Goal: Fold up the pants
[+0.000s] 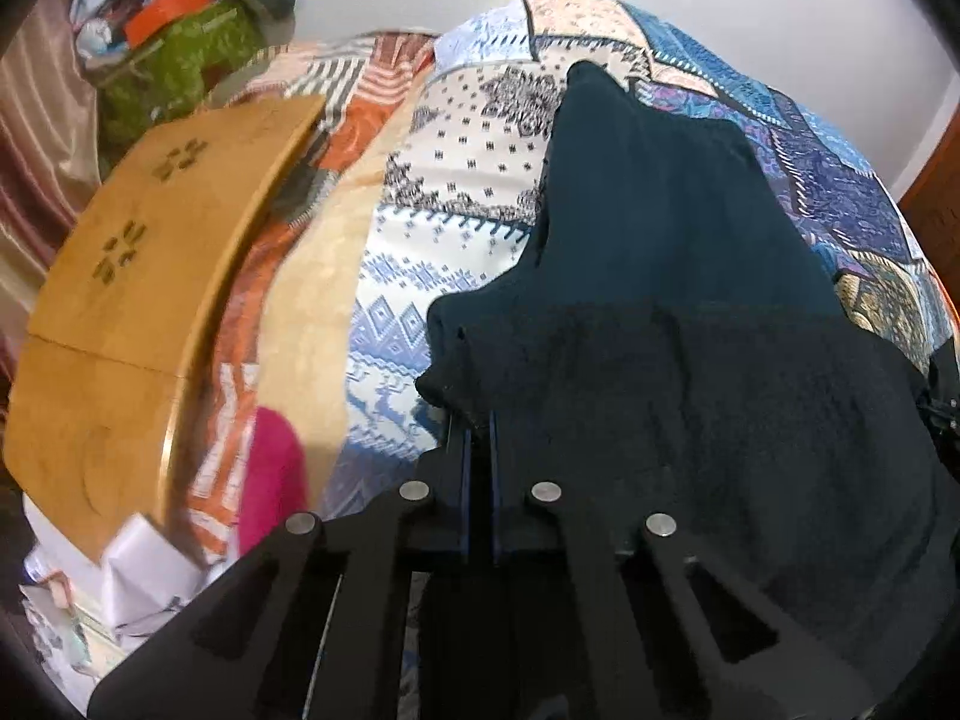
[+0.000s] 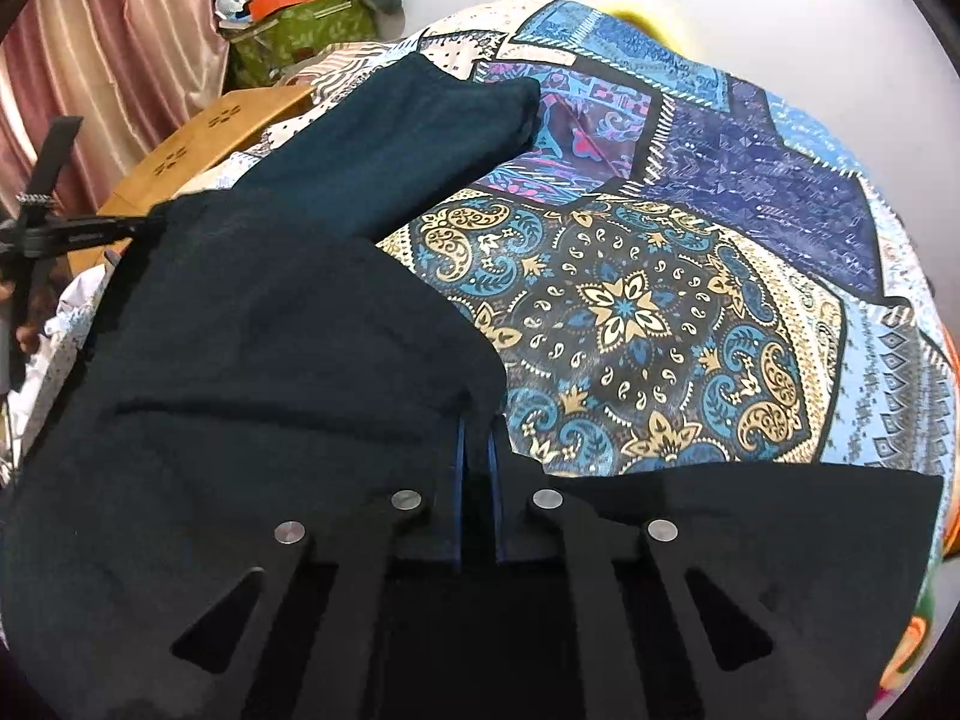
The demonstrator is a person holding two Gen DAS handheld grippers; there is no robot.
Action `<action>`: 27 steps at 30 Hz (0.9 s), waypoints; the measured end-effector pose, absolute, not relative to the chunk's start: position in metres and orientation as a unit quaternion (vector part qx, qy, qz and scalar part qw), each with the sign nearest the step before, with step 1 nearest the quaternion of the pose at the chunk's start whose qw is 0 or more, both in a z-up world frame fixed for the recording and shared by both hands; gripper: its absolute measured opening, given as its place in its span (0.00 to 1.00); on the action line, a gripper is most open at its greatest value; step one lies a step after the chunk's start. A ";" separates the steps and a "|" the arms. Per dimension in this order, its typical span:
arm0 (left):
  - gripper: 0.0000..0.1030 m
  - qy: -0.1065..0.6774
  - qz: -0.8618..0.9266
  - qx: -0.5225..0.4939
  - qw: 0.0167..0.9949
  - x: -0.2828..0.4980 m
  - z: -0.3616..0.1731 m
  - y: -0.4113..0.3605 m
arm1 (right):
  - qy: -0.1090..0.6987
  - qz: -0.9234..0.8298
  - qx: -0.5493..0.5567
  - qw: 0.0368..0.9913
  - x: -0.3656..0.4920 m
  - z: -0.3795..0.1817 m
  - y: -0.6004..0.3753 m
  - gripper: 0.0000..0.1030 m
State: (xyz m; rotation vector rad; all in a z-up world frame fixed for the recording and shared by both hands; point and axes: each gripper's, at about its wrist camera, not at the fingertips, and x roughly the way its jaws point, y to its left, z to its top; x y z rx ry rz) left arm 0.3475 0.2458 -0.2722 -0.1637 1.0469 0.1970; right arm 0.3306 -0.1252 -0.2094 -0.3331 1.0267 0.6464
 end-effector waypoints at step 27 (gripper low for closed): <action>0.03 0.402 0.122 0.016 0.908 0.150 -0.180 0.186 | 0.398 0.328 -0.109 0.850 0.155 -0.111 -0.179 0.04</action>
